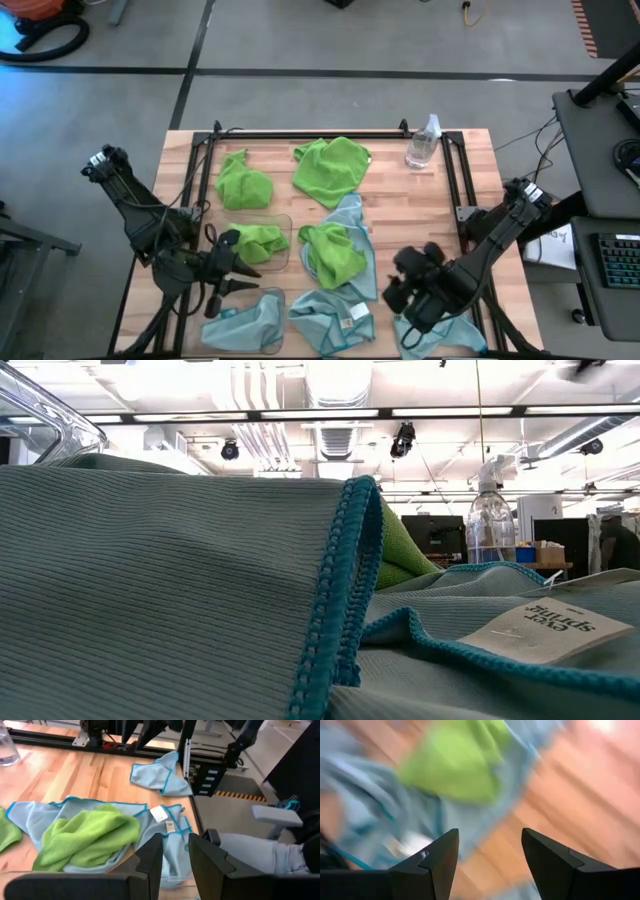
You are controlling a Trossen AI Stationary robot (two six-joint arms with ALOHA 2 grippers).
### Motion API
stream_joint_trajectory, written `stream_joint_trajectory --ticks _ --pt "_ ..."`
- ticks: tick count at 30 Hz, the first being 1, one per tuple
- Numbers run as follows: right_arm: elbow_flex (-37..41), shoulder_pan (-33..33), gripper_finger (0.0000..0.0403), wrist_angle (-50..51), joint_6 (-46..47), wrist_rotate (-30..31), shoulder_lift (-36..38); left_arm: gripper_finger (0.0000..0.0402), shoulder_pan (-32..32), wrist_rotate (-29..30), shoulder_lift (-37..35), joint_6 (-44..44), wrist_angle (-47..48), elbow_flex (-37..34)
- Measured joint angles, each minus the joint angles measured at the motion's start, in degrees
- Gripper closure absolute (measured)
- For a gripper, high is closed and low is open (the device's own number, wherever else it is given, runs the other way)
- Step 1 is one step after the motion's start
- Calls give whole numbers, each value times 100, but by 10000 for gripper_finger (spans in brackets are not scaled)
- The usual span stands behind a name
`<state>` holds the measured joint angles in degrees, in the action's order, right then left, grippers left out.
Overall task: Sort microfiber towel by color & place in baskets
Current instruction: Put the right blue microfiber cloth into the bottom transparent bin
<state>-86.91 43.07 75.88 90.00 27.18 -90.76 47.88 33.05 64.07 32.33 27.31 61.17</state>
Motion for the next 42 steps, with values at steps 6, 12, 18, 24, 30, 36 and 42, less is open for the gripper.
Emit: stream_joint_trajectory --ticks 6,12,18,24,30,36,42 --pt "199 397 191 -17 1190 -1441 -22 322 0 53 36 7 -44 0" --pt "673 671 191 -558 1526 -1642 -26 322 0 54 123 -23 -41 0" --pt "1251 684 191 -760 2058 -2063 -26 322 0 52 149 -18 -37 0" --pt "1815 708 191 -1610 2200 -2460 -26 322 0 49 146 -34 -33 0" --pt "2512 708 191 -2915 2116 -2471 -26 322 1 49 146 -103 -33 0" --pt "3046 708 191 -3533 2270 -2477 -28 322 0 47 146 -185 -30 0" --pt "3282 708 191 -3543 2352 -2472 -27 322 2 47 146 -187 -30 0"
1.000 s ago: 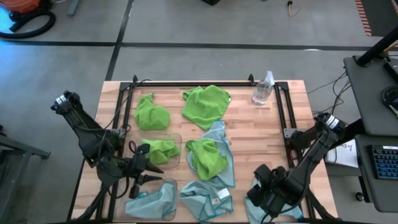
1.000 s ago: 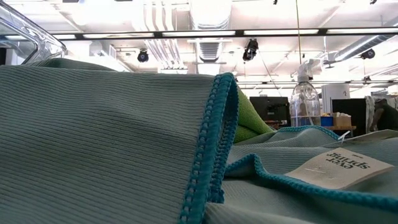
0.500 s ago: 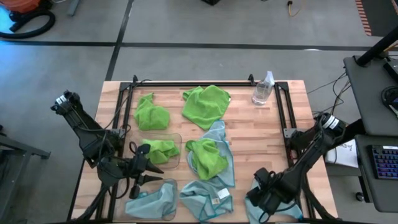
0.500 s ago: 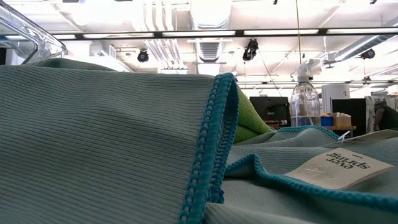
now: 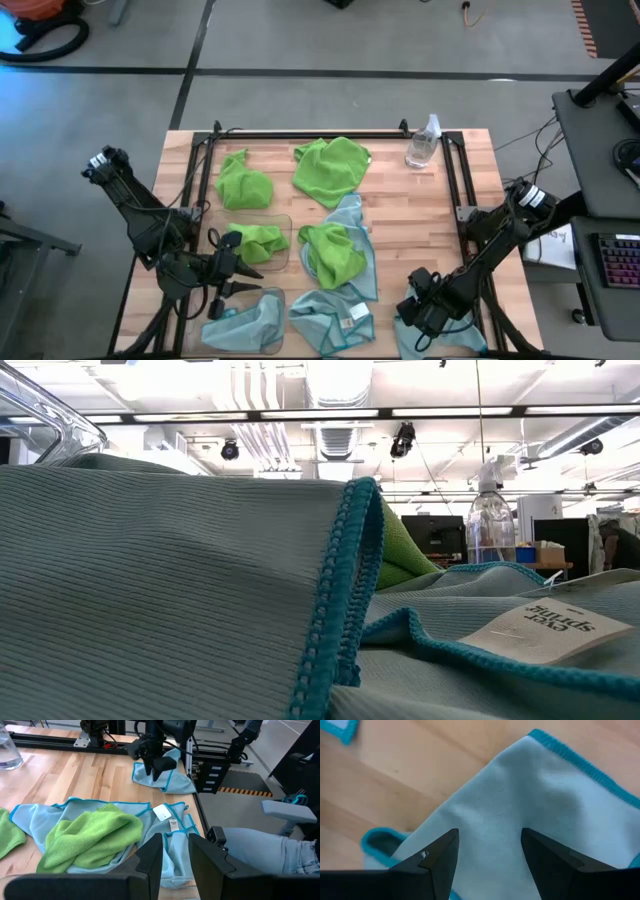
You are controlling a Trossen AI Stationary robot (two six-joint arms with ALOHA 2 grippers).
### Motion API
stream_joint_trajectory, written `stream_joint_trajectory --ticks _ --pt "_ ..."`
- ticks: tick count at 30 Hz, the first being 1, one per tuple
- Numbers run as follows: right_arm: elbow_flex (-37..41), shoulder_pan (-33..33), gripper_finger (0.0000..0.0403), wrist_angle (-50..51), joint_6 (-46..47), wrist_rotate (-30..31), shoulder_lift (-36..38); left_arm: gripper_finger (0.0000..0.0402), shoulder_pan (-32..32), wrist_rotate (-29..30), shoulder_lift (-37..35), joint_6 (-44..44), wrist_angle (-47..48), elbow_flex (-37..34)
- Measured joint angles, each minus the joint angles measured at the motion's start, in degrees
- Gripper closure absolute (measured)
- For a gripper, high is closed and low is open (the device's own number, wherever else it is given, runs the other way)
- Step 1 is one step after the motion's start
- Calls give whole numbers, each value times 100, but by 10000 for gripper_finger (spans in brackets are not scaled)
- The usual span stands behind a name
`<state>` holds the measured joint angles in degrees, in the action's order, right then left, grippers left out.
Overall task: Sort microfiber towel by color & place in baskets
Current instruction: Put the right blue microfiber cloth into the bottom transparent bin
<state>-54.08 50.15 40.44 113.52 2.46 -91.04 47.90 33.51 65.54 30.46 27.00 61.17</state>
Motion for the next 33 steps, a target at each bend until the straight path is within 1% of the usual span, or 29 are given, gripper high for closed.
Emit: stream_joint_trajectory --ticks 5,10,14,22,25,27,33 --pt "124 -2 195 -8 7 0 -1 322 0 -2 0 1 0 0" --pt "187 -2 222 -4 6 5 1 322 0 -2 0 2 0 0" --pt "224 -2 260 5 -3 5 -1 322 0 -2 -1 2 0 0" --pt "273 -2 357 10 -15 54 1 322 0 -2 -2 2 0 0" --pt "273 -2 386 -10 -75 67 1 322 0 -3 -2 2 1 0" --pt "271 -2 390 -17 -144 68 1 322 0 -4 -2 2 0 0" --pt "186 -4 382 -56 -434 61 -1 322 0 -4 -2 2 0 0"
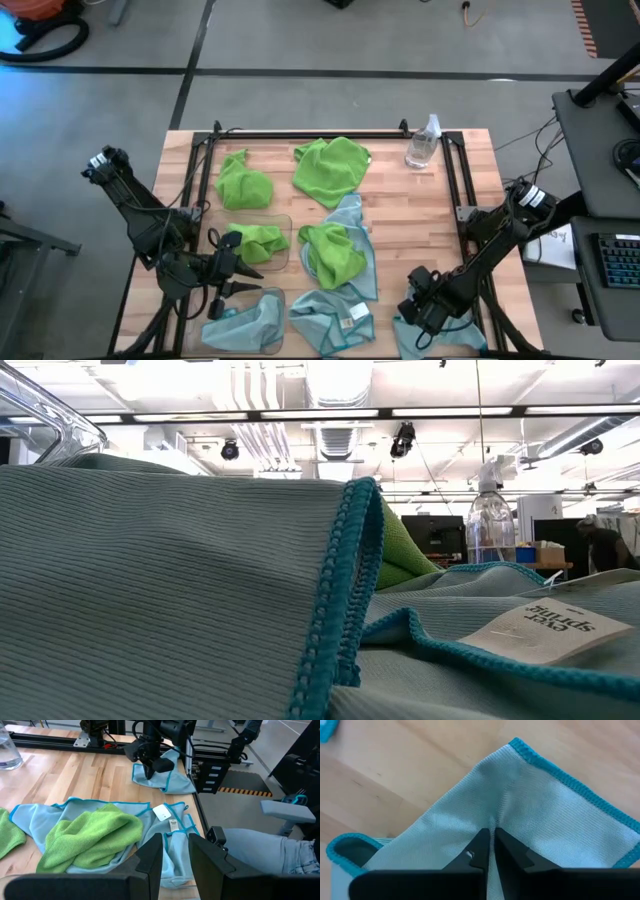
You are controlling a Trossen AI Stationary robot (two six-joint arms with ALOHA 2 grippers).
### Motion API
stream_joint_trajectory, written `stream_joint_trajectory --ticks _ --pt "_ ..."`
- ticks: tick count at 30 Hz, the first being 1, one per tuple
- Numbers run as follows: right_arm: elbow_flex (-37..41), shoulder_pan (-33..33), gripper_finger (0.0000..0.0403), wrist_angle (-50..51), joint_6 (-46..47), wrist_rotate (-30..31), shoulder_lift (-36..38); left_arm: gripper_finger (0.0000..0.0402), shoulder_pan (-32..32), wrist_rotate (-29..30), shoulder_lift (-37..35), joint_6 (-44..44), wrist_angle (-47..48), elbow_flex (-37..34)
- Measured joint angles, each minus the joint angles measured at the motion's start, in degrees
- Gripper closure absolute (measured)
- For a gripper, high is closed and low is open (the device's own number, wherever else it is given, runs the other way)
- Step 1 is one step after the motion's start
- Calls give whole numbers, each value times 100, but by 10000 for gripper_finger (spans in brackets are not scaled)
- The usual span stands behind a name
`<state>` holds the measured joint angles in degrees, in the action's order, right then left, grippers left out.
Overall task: Sort microfiber towel by color & place in baskets
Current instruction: Put the right blue microfiber cloth into the bottom transparent bin
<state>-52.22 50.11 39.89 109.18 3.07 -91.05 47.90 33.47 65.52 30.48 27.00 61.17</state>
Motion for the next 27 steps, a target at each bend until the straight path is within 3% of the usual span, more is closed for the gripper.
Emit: stream_joint_trajectory --ticks 14,20,27 --pt "-19 -1 394 21 -27 177 0 322 2 0 -2 0 2 0" --pt "-416 -48 394 26 -645 1322 103 322 0 0 -2 0 -1 0" --pt "-1392 -173 394 49 -2160 3156 236 322 0 7 -2 -2 -4 0"
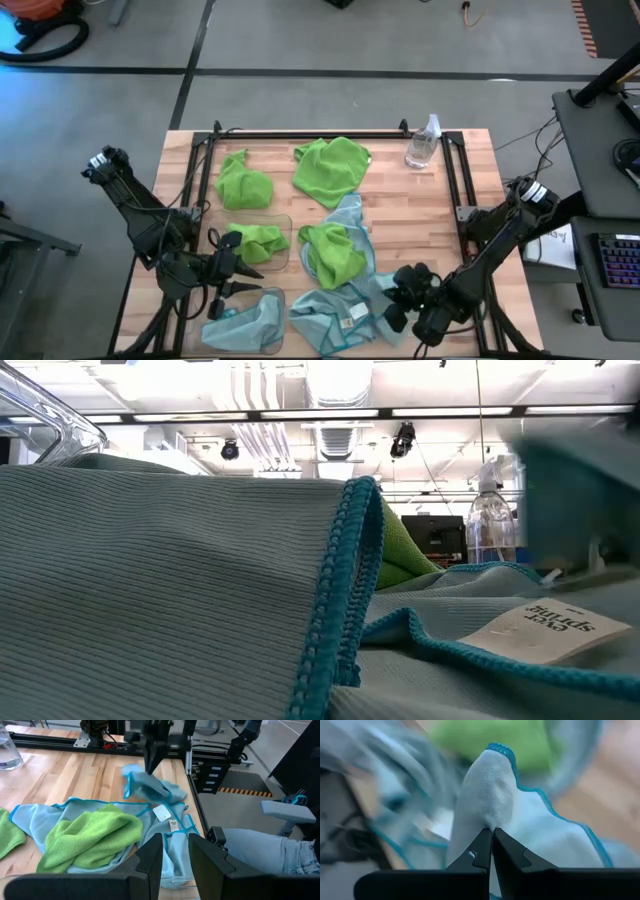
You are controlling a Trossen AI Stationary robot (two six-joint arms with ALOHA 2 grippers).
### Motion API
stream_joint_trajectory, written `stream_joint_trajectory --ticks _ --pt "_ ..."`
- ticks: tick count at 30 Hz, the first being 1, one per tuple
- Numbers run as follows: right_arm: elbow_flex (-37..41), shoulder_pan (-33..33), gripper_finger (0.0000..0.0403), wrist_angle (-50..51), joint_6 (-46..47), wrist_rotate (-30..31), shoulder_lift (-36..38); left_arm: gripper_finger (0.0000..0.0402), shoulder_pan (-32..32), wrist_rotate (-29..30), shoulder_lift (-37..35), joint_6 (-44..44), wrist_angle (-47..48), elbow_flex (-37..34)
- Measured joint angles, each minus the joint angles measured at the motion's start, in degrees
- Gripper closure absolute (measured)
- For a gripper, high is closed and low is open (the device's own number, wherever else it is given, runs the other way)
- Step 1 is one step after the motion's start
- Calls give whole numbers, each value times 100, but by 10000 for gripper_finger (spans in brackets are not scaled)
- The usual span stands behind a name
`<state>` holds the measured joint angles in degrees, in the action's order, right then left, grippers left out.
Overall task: Sort microfiber towel by color & place in baskets
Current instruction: Put the right blue microfiber cloth into the bottom transparent bin
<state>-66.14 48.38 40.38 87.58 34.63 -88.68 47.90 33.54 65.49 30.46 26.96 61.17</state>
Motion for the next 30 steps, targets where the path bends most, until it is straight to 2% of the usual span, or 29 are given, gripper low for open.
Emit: stream_joint_trajectory --ticks 5,10,16,21,30 --pt "-758 -156 394 -19 -1110 1031 -20 322 -15 44 1 -37 -3 0" --pt "-1311 -473 394 -45 -1955 1334 -120 322 -126 52 95 -407 -183 0" --pt "-1627 -1037 394 -66 -2743 1228 -140 322 -432 42 263 -781 -669 2" --pt "-1766 -1369 394 -373 -3475 1172 -142 322 -709 24 326 -826 -690 2" --pt "-1811 -1738 394 -2115 -5034 463 -142 297 -1098 -955 459 -1577 -1296 2"
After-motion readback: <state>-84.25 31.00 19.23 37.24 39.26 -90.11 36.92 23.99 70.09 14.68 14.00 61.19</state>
